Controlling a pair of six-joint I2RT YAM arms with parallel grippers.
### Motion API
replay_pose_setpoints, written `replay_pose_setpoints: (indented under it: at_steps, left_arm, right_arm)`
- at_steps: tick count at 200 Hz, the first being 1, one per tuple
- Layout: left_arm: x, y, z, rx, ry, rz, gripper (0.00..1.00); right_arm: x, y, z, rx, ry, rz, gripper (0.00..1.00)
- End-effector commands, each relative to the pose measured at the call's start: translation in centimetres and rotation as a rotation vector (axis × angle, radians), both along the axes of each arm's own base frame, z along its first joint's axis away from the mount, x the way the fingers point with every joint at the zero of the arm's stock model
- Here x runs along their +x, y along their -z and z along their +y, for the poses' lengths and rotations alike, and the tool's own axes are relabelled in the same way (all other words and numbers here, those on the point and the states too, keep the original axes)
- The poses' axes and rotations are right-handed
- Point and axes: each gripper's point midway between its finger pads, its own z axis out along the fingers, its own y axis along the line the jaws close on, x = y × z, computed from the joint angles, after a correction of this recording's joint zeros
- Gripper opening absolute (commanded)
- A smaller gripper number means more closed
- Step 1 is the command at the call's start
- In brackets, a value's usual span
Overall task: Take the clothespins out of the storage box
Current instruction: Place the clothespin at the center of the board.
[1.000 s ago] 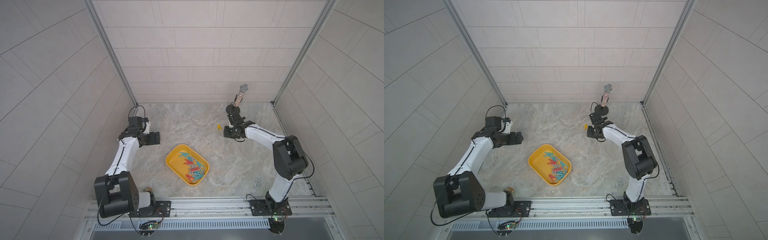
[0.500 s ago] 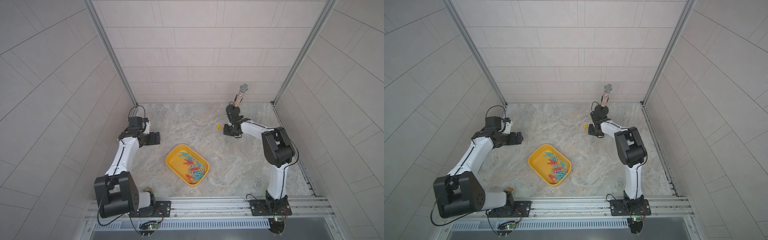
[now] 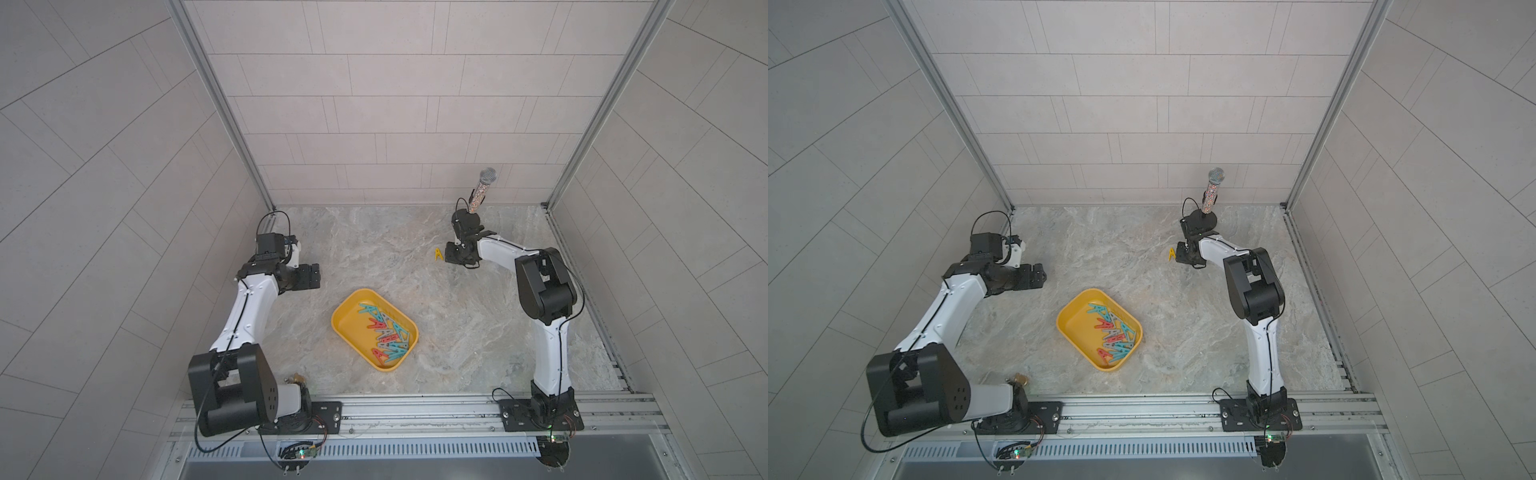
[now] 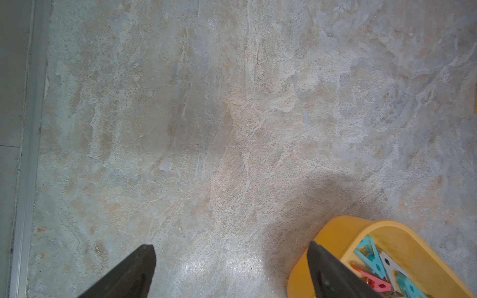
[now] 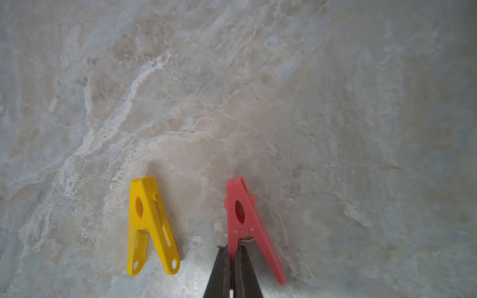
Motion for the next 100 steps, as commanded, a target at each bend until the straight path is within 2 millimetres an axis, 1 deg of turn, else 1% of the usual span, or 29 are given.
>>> replay_pose_setpoints:
  at_steps: [1,37,53,63,80,88,100]
  left_arm:
    - [-0.4,-0.5,0.1,0.006,0.003,-0.012,1.0]
    - [-0.5,-0.5,0.1,0.005,0.006,-0.011,1.0]
    - [-0.4,-0.5,0.1,0.005,0.005,-0.012,1.0]
    - [-0.4,-0.5,0.1,0.004,0.005,-0.013,1.0]
    - [-0.5,-0.4,0.0,0.002,0.009,-0.011,1.0]
    - [-0.5,-0.4,0.0,-0.001,0.011,-0.012,1.0]
    - [-0.5,-0.4,-0.1,-0.002,0.012,-0.011,1.0]
  right_arm:
    - [-0.3,0.9,-0.7,-0.034,0.01,0.03,0.08]
    - [-0.2,0.6,-0.7,-0.031,0.008,0.023,0.12]
    - [-0.2,0.2,-0.6,-0.025,0.007,0.018,0.16]
    - [-0.2,-0.3,-0.6,-0.02,0.008,0.01,0.19]
    - [-0.4,-1.1,-0.6,-0.017,0.009,-0.003,0.2]
    - [-0.4,-1.5,-0.6,-0.013,0.008,-0.01,0.23]
    - [-0.5,-2.1,-0.6,-0.008,0.01,-0.02,0.24]
